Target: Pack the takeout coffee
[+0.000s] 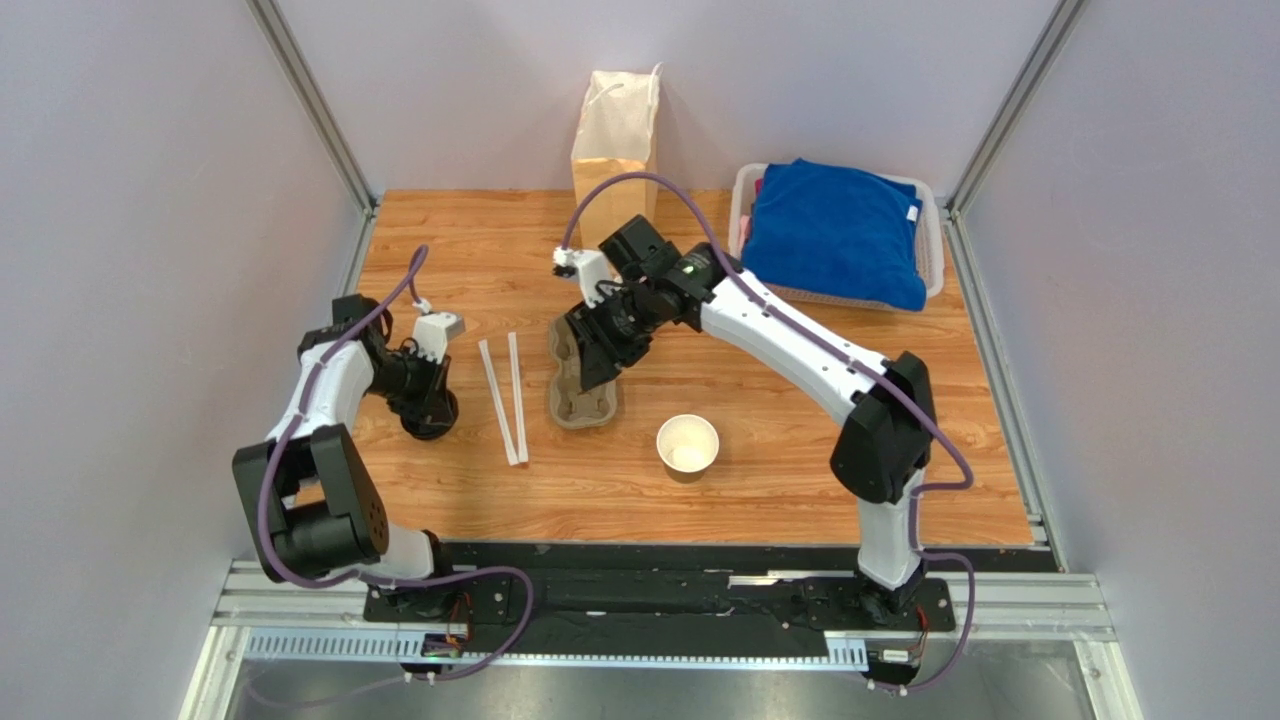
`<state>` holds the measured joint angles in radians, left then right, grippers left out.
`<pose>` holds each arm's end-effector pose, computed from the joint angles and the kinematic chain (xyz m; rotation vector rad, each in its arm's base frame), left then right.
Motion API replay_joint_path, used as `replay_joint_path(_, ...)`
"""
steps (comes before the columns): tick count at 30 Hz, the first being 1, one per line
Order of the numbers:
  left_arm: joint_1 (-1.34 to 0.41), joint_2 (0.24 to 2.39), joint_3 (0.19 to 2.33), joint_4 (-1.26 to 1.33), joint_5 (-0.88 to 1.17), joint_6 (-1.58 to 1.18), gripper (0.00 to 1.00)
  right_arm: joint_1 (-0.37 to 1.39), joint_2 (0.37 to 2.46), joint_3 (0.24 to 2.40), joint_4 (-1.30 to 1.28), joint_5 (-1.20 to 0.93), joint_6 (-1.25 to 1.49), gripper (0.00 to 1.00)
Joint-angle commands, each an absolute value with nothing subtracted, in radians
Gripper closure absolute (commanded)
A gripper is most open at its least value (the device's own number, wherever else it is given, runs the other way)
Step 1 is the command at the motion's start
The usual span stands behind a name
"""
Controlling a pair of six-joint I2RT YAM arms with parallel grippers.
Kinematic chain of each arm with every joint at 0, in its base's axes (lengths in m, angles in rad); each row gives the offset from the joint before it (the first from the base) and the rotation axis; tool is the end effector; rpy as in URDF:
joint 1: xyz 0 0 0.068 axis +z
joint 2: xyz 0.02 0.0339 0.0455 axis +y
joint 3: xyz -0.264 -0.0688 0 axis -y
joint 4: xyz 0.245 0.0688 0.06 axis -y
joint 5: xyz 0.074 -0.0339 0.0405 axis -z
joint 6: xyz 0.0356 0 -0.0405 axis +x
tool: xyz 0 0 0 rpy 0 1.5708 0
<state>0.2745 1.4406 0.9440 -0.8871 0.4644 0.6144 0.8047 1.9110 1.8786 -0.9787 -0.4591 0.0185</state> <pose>0.2444 0.0523 0.2073 0.5228 2.6873 -0.4739 0.2737 0.3072 0.3246 -1.1907 2.4024 0.8805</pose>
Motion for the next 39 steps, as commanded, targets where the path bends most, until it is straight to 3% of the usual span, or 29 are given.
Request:
replay_joint_path(1,0.288,1.364,0.988,-0.934,0.613,0.594,1.00,0.839,2.009,1.973,-0.787,-0.555,0.196,0.58)
replay_joint_path(6,0.353,1.351,1.012,-0.963,0.732,0.586,1.00,0.859,2.108,2.020,-0.609,-0.572,0.346,0.58)
replay_joint_path(17,0.388,1.299,0.928,-0.874,0.727,0.669,1.00,0.891,2.232,2.099,-0.541,-0.531,0.390,0.58)
replay_joint_path(39,0.387,0.956,0.650,-1.026,0.695,1.647,1.00,0.942,2.359,2.213,-0.342,-0.626,0.477,0.61)
